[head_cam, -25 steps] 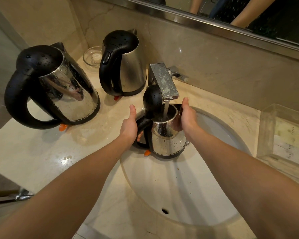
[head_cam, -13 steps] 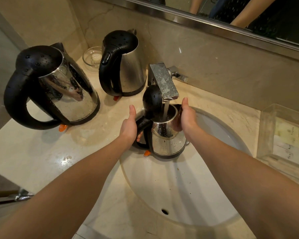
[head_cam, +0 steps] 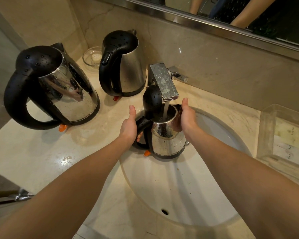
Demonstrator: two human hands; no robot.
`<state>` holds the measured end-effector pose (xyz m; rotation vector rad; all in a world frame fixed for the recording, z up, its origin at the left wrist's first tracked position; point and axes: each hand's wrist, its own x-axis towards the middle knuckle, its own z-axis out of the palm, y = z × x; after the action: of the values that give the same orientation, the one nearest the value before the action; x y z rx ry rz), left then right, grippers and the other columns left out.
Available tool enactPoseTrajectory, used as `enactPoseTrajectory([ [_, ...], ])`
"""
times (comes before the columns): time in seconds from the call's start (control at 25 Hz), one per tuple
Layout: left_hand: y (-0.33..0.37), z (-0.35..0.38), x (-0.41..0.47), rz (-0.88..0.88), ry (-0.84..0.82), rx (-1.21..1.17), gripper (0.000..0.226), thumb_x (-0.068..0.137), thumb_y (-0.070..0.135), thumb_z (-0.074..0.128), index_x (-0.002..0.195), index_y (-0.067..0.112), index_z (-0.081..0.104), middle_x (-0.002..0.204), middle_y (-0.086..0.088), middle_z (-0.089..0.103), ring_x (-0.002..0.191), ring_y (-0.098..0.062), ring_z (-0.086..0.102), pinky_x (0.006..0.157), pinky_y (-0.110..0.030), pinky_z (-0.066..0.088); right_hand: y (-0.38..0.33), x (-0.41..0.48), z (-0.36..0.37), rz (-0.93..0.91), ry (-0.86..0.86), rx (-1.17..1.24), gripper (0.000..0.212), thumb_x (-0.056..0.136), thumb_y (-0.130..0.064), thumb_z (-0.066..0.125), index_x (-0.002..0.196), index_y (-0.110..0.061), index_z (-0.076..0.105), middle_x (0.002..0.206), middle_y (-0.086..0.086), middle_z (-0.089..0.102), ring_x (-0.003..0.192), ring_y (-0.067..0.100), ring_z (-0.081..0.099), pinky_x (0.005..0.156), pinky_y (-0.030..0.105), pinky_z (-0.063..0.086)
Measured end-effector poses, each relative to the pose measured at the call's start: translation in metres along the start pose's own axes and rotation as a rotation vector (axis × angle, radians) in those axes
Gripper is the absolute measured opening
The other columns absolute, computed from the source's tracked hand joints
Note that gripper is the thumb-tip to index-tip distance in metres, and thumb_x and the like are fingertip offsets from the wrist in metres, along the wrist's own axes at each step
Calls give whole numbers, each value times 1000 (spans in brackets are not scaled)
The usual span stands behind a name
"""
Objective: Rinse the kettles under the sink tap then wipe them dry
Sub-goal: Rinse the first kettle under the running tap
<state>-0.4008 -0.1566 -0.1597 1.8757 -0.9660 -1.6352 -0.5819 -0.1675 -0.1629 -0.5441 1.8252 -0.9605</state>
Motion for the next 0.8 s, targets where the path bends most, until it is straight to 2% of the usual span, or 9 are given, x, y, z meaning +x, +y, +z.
enactPoseTrajectory([
  [0.08,-1,-1,1,3,-3,-3,82,94,77,13,94,9,58,64,-6,50,52,-16,48,51,-26,42,0,-1,0,-8,-9,4,64,87,-74,25,103,-24,62,119,9,67,112,30,63,102,53,47],
  [0.2,-2,-1,2,15,-11,2,84,93,78,13,98,7,59,64,-6,50,52,-16,48,52,-27,42,2,0,0,-16,-13,10,66,89,-73,26,111,-22,62,118,8,67,112,30,63,102,53,48],
  [0.32,-3,0,3,9,1,9,88,93,78,12,109,7,61,69,-7,52,57,-16,50,53,-26,43,2,1,-1,-8,-8,8,72,88,-73,25,119,-20,63,120,8,67,113,30,62,102,53,48],
  [0.44,-3,0,4,10,4,8,94,94,78,13,123,3,61,71,-7,54,60,-16,51,54,-26,44,3,2,-1,-11,-8,6,66,92,-71,25,112,-21,64,119,8,67,112,30,62,102,52,48],
  [0.52,-2,1,3,5,1,8,94,94,77,13,125,3,60,71,-7,53,58,-16,50,52,-25,43,2,2,-1,-13,-11,10,61,92,-71,26,102,-24,63,117,9,68,111,30,63,101,52,49],
  [0.8,-1,1,1,7,8,12,93,94,77,13,127,4,60,73,-6,55,61,-16,52,54,-25,44,1,-1,0,-10,-14,2,68,82,-76,25,105,-25,62,117,9,68,112,31,63,102,54,48],
])
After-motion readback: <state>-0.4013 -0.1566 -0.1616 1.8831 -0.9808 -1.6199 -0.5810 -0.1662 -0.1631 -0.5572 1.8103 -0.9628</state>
